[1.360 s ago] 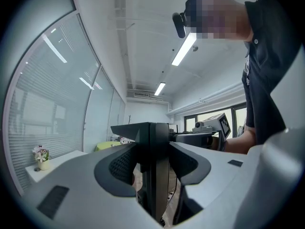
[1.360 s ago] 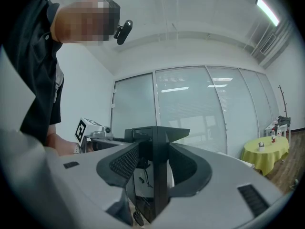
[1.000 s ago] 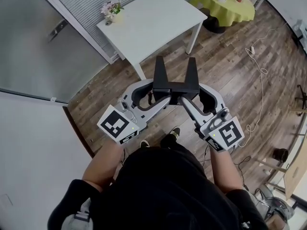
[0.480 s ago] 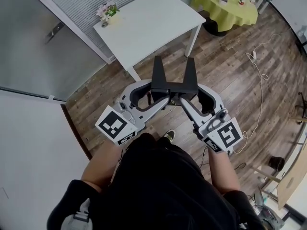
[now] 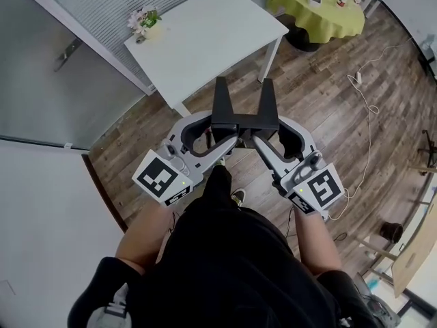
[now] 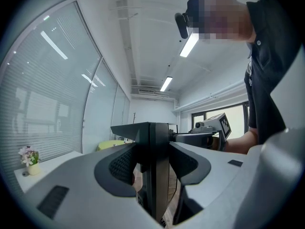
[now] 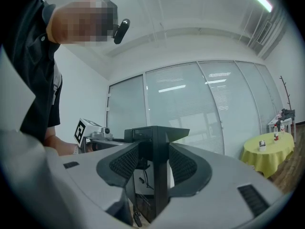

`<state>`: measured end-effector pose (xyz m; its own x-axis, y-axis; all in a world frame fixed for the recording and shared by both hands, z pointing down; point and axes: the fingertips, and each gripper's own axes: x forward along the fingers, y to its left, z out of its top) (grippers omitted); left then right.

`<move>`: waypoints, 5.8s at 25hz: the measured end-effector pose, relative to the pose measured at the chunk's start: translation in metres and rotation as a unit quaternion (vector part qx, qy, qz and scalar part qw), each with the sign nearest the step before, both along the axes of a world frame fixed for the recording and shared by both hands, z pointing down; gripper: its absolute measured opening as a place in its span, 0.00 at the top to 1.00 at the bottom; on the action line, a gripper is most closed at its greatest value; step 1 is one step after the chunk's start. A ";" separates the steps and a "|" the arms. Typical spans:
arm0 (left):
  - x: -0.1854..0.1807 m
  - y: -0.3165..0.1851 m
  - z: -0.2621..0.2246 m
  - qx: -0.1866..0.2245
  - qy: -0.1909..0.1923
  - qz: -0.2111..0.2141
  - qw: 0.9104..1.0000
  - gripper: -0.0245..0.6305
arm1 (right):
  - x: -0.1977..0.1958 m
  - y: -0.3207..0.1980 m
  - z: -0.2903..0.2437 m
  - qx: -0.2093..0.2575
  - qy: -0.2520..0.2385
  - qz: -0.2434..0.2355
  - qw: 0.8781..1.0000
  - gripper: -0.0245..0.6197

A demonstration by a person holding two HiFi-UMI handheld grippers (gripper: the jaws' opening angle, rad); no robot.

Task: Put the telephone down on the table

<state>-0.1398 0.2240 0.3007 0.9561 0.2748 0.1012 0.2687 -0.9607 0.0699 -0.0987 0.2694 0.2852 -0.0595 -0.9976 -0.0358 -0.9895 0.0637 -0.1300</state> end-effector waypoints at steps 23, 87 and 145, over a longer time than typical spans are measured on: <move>0.126 -0.155 0.010 -0.018 0.008 0.037 0.999 0.63 | 0.122 -0.153 0.009 -0.021 -0.001 0.039 0.999 0.63; 0.325 -0.395 0.188 -0.187 -0.085 -0.308 0.929 0.63 | 0.344 -0.431 0.191 -0.198 -0.087 -0.280 0.935 0.63; 0.365 -0.574 0.397 -0.391 -0.171 -0.341 0.838 0.61 | 0.388 -0.621 0.403 -0.399 -0.210 -0.287 0.845 0.63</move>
<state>0.2250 -0.3502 0.6975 0.8700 -0.2134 0.4445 -0.4876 -0.5070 0.7108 0.2888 -0.3515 0.6885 -0.6904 -0.5261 0.4966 -0.6818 0.2436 -0.6898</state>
